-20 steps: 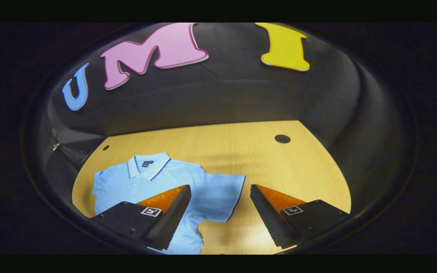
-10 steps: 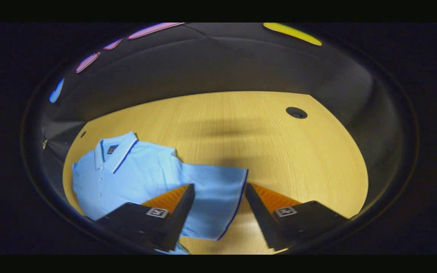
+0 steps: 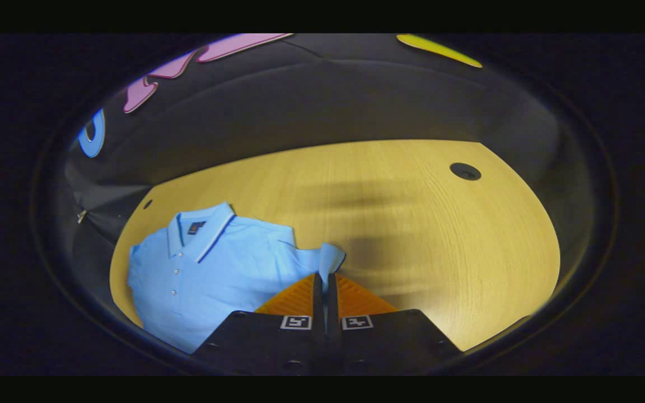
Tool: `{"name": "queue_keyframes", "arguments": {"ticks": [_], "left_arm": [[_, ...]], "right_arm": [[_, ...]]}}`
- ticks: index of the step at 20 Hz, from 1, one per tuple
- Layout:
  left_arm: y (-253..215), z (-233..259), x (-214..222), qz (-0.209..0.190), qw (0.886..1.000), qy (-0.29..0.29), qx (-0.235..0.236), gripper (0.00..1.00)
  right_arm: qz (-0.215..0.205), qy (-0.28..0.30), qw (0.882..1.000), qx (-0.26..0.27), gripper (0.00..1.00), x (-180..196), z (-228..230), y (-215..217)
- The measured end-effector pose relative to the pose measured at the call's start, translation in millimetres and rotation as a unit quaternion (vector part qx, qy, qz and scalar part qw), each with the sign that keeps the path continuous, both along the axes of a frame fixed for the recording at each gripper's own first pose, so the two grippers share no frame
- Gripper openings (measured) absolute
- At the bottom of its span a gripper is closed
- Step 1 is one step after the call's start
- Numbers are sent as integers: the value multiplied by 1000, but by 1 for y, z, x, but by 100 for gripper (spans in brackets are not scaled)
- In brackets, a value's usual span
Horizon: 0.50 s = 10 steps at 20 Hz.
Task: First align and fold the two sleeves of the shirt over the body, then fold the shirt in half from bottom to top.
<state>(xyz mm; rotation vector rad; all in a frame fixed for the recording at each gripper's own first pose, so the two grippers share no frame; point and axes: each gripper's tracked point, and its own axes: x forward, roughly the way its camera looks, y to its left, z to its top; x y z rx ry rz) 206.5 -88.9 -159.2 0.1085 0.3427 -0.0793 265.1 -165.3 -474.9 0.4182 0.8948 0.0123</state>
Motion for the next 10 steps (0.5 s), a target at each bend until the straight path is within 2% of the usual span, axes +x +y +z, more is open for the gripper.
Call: {"name": "queue_keyframes", "arguments": {"ticks": [1, 4, 5, 6, 7, 8, 9, 10], "left_arm": [[5, -3, -2, 4, 1000, 4, -4, 97], [23, -15, -4, 10, 1000, 15, -19, 97], [32, -22, -4, 12, 999, 23, -22, 97], [40, -29, -3, 14, 999, 32, -20, 97], [48, -36, -2, 14, 999, 40, -18, 92], [55, -42, -1, 12, 999, 46, -16, 97], [60, -49, 0, 7, 998, 52, -19, 97], [64, -59, 4, 2, 998, 60, -24, 97]], "right_arm": [[13, -15, 1000, 10, 0, 2, 15, 13], [50, -42, 997, 39, 10, 2, 51, 56], [60, -35, 997, 37, 0, -1, 47, 66], [66, -26, 997, 28, 11, -4, 41, 73], [76, -14, 997, 24, 10, -7, 32, 83], [85, -1, 996, 22, 0, -10, 23, 91], [92, 5, 996, 19, 0, -12, 18, 96], [97, 4, 995, 14, 7, -11, 16, 97]]}}
